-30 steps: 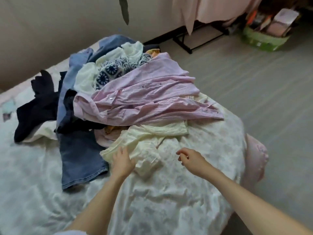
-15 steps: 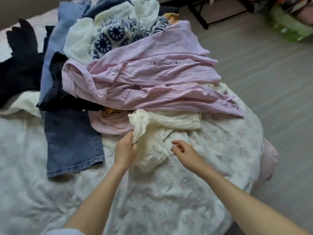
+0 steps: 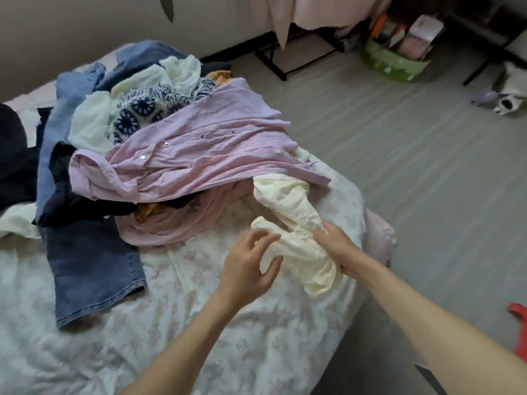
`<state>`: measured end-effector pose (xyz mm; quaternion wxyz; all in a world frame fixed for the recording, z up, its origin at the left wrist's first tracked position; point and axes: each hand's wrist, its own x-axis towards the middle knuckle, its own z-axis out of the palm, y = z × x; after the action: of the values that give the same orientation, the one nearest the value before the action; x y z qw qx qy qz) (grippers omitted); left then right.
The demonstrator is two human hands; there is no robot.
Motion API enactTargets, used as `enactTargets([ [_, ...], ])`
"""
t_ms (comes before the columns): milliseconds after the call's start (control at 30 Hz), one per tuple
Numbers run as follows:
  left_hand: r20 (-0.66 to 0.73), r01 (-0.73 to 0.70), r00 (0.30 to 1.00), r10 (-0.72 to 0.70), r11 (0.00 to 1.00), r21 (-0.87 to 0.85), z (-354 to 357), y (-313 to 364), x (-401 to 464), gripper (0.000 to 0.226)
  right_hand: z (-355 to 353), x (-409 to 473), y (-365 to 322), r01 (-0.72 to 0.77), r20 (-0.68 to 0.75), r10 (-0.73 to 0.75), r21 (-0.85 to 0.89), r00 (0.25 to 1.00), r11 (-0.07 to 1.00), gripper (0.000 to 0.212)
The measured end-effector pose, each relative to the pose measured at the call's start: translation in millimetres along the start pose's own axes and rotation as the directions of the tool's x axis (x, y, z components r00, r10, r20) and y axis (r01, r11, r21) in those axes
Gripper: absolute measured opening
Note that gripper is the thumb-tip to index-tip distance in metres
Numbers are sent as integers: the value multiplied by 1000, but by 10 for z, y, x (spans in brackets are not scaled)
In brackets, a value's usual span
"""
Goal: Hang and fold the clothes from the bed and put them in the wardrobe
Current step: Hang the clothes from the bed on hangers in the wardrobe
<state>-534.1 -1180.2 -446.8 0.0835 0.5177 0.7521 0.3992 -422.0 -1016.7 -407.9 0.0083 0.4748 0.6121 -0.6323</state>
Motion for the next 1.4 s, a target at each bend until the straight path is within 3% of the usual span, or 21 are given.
enactTargets([
  [67,69,13,997,-15,999,38,55,137,164,54,-348,-271,54,29,-3,-29,-110,1000,993,15],
  [133,214,-72,975,59,996,53,245,515,336,67,-772,-730,143,6,1,-6,-160,1000,987,11],
  [200,352,-124,931,98,991,52,431,811,401,72,-1019,-1037,204,-14,53,26,-215,998,977,18],
  [267,473,-221,860,195,975,0,721,1369,396,73,-1395,-1528,333,-37,-10,36,-229,999,973,10],
  [367,520,-279,794,314,949,-148,1023,2063,324,59,-1813,-2127,555,-52,-114,27,-221,993,974,15],
  [500,549,-359,705,449,894,-269,1344,2929,225,29,-2229,-3044,1046,-44,-328,-27,-209,944,977,5],
  [600,592,-371,621,513,858,-355,1525,3648,46,22,-2430,-3717,1575,-103,-584,-52,-229,810,968,8],
  [733,591,-404,493,638,770,-494,1790,4585,-332,21,-2597,-4640,2212,-269,-834,23,-152,552,951,20],
  [867,554,-465,439,707,707,-533,2031,5351,-725,20,-2700,-5449,2681,-311,-920,83,-44,383,949,15],
  [967,549,-475,419,723,690,-547,2230,5787,-973,14,-2760,-6069,3064,-387,-969,155,70,194,919,24],
  [1067,591,-511,339,732,671,-538,2439,6159,-1220,12,-2746,-6610,3368,-425,-969,244,232,-26,875,30],
  [1200,612,-573,259,747,629,-526,2786,6598,-1491,17,-2698,-7040,3679,-435,-921,303,383,-243,815,27],
  [1267,613,-608,210,762,592,-528,2984,6842,-1632,12,-2666,-7224,3813,-454,-887,339,454,-314,767,27],
  [1300,610,-644,178,772,560,-521,3052,6958,-1690,13,-2651,-7301,3881,-477,-878,360,475,-315,740,29],
  [1400,617,-722,25,787,441,-534,3286,7326,-1831,20,-2592,-7563,4029,-599,-822,540,526,-178,604,30],
])
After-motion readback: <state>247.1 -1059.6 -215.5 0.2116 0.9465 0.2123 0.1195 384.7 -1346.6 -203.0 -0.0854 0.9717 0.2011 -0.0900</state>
